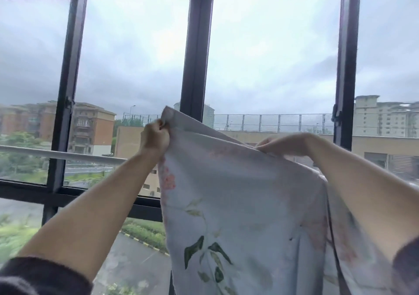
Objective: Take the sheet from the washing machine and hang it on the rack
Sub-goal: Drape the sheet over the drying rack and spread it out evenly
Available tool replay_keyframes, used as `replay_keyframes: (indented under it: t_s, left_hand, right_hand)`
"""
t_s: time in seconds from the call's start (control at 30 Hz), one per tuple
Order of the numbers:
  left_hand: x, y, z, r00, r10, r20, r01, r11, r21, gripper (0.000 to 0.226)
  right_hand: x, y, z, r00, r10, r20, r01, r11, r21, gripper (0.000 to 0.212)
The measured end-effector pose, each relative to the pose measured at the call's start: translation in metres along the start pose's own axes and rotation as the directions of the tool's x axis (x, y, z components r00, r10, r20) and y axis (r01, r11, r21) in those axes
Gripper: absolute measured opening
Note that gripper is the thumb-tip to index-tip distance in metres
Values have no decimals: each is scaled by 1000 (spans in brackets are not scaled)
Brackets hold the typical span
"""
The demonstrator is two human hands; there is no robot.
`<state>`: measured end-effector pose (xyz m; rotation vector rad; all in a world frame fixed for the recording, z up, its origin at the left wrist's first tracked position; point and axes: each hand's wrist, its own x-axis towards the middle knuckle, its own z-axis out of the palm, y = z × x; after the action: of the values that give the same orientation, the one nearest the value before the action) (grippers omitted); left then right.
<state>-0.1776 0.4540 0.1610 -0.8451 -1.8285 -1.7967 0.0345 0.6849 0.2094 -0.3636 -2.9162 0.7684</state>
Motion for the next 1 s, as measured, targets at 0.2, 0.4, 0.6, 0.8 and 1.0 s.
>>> replay_keyframes:
  t_s: [0.2, 0.4, 0.6, 0.8, 1.0]
  left_hand:
    - [39, 25, 39, 990, 133, -38, -119, 959, 258, 25]
    - [35, -26, 81, 853, -316, 415, -121, 654, 747, 36]
    - [34, -30, 87, 602, -580, 548, -267, 501, 823, 35]
    - [24, -26, 79, 952, 53, 300, -215, 815, 538, 15]
    - [-56, -41, 47, 860, 481, 171, -500, 724, 476, 16]
  right_hand:
    - [22, 36, -31, 711, -72, -700, -26, 991, -128, 26]
    - [65, 57, 20, 928, 205, -312, -339, 811, -477, 16]
    - [39, 20, 37, 979, 43, -198, -69, 990, -125, 43]
    - [31, 18, 72, 934, -150, -324, 93, 978, -186, 51]
    - [31, 20, 74, 834, -250, -492, 129, 955, -267, 51]
